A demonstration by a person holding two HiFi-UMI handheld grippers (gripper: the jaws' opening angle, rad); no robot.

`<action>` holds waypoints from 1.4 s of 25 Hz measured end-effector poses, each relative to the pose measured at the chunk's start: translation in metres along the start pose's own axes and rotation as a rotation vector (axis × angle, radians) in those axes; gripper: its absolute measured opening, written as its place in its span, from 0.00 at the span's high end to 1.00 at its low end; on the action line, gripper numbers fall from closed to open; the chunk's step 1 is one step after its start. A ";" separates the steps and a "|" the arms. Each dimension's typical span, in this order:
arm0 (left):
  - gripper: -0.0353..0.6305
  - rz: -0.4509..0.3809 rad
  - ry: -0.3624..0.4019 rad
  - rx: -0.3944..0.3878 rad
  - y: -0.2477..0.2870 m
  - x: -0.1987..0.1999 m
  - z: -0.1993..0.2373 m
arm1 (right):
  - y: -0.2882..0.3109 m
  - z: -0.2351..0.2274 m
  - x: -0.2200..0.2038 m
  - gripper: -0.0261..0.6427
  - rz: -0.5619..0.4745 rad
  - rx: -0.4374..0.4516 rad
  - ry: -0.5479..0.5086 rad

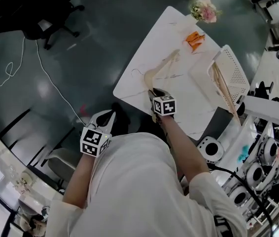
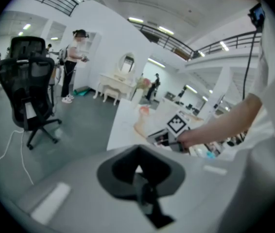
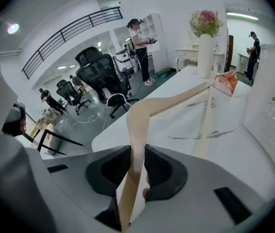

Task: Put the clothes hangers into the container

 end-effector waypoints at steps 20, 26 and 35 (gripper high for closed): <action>0.95 -0.053 0.118 -0.114 0.093 0.064 -0.094 | -0.186 -0.052 0.039 0.84 -0.163 0.322 -0.127; 0.95 -0.040 0.135 -0.128 0.114 0.070 -0.114 | -0.245 -0.090 0.044 0.84 -0.174 0.357 -0.173; 0.95 -0.010 0.180 -0.160 0.139 0.078 -0.144 | -0.312 -0.176 0.042 0.84 -0.102 0.369 -0.117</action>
Point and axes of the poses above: the fingertips, and each gripper's own axes: y forward along the fingers, z to its left, x out of its top, the point moved 7 cm from there along -y, backward along the fingers, and after that the axes turned 6 degrees about -x, right-handed, at the moved point
